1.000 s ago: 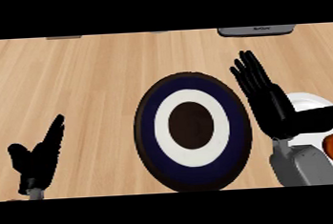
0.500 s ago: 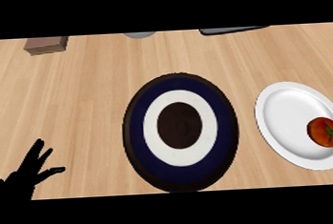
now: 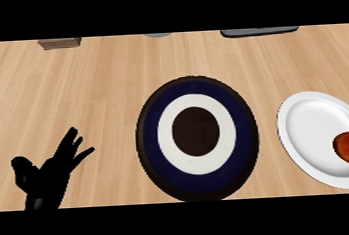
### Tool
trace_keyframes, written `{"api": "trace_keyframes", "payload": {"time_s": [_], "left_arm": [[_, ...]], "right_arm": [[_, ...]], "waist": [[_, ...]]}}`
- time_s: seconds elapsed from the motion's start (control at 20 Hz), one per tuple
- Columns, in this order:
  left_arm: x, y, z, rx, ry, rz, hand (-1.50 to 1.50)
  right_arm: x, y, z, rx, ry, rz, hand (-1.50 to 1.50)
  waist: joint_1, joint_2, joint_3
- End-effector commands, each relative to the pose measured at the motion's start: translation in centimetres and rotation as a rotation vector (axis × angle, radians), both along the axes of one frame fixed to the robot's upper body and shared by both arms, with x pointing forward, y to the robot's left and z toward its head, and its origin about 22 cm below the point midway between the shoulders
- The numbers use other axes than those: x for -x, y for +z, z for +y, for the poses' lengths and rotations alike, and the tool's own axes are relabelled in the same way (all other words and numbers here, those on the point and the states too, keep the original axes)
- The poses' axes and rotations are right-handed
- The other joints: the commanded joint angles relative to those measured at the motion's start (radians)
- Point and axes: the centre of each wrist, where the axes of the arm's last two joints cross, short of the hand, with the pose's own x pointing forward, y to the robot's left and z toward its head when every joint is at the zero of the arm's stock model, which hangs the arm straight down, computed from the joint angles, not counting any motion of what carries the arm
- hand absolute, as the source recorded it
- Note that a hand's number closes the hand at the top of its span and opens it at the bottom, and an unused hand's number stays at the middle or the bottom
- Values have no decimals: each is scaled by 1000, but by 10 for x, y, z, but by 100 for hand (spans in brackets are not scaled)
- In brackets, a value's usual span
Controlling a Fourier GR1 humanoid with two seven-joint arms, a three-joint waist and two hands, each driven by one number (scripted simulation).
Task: Pick the tomato from the plate and place it in the plate
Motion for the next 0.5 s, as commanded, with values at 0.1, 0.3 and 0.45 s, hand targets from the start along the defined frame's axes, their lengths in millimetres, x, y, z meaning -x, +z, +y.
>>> {"api": "trace_keyframes", "payload": {"time_s": [0.1,0.3,0.45], "left_arm": [[-7,-10,-16,37,-47,18,0],[-14,-14,-37,27,-47,28,0],[-15,-10,-33,28,-61,31,0]], "right_arm": [[53,26,-46,238,29,222,-150],[55,30,-41,410,86,440,-150],[55,46,-34,496,84,498,-150]], "waist": [[21,4,-12],[23,6,-13],[30,2,-13]]}}
